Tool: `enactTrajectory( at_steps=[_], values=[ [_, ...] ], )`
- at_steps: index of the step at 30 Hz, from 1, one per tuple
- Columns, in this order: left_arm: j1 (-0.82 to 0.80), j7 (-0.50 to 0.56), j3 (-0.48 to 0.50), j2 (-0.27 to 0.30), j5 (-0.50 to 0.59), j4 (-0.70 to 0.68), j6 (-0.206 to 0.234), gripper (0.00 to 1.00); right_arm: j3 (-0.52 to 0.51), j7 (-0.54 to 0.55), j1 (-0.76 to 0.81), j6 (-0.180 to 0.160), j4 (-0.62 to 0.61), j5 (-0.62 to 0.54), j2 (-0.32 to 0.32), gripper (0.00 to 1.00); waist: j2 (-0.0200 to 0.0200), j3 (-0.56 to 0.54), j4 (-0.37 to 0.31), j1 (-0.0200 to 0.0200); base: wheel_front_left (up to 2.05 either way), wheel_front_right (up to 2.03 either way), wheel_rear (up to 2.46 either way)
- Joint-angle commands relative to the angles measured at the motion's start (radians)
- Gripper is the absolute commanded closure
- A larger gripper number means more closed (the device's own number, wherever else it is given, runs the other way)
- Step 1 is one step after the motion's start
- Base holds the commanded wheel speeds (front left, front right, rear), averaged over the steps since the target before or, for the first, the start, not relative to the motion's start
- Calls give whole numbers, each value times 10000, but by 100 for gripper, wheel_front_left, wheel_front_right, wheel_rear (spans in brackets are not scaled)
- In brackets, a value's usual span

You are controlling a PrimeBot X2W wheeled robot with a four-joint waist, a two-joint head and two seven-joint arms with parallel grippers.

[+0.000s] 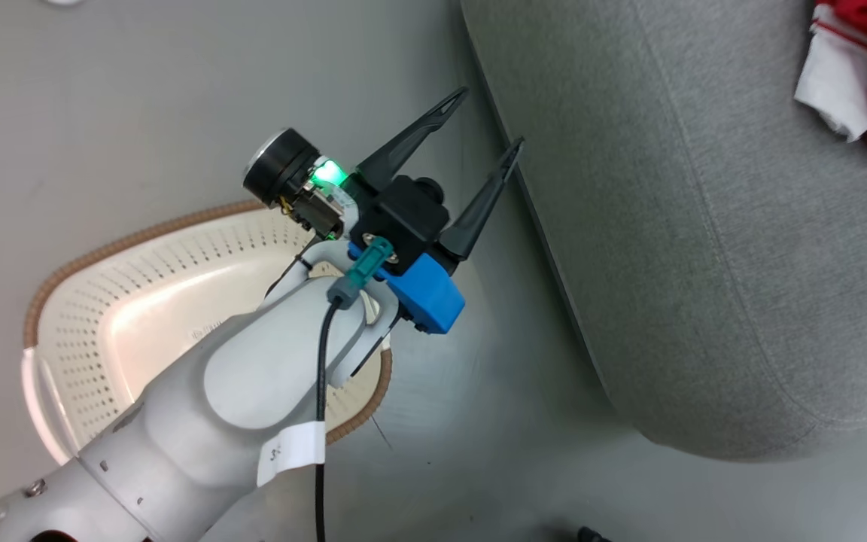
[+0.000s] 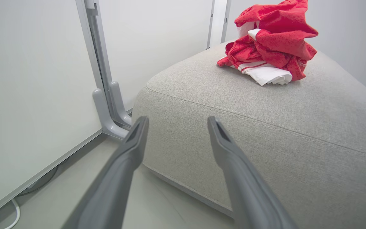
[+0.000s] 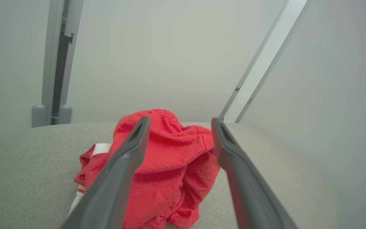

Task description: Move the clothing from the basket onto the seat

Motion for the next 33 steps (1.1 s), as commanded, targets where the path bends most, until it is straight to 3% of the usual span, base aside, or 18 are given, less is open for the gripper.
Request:
enactTrajectory(
  at_steps=[1, 10, 17, 33],
  values=[
    [271, -87, 240, -68, -124, 88, 106, 0, 370, -36, 347, 1, -299, 47, 76, 0, 0, -928, 242, 0, 0, 0, 0],
    [1877, -127, 2520, -224, 198, -785, 389, 0, 2527, -36, 1113, 1, -1135, 152, 289, 0, 0, -2638, 1163, 0, 0, 0, 0],
    [3425, -128, 4459, -481, 743, -1121, 167, 0, 3806, -36, 1751, 1, -1162, 329, 468, 0, 0, -3745, 1997, 0, 0, 0, 0],
    [6574, -128, 8145, -1167, 2147, -1632, -630, 0, 4605, -36, 3622, 1, -1188, 746, 1068, 0, 0, -5393, 3410, 0, 0, 0, 0]
  ],
)
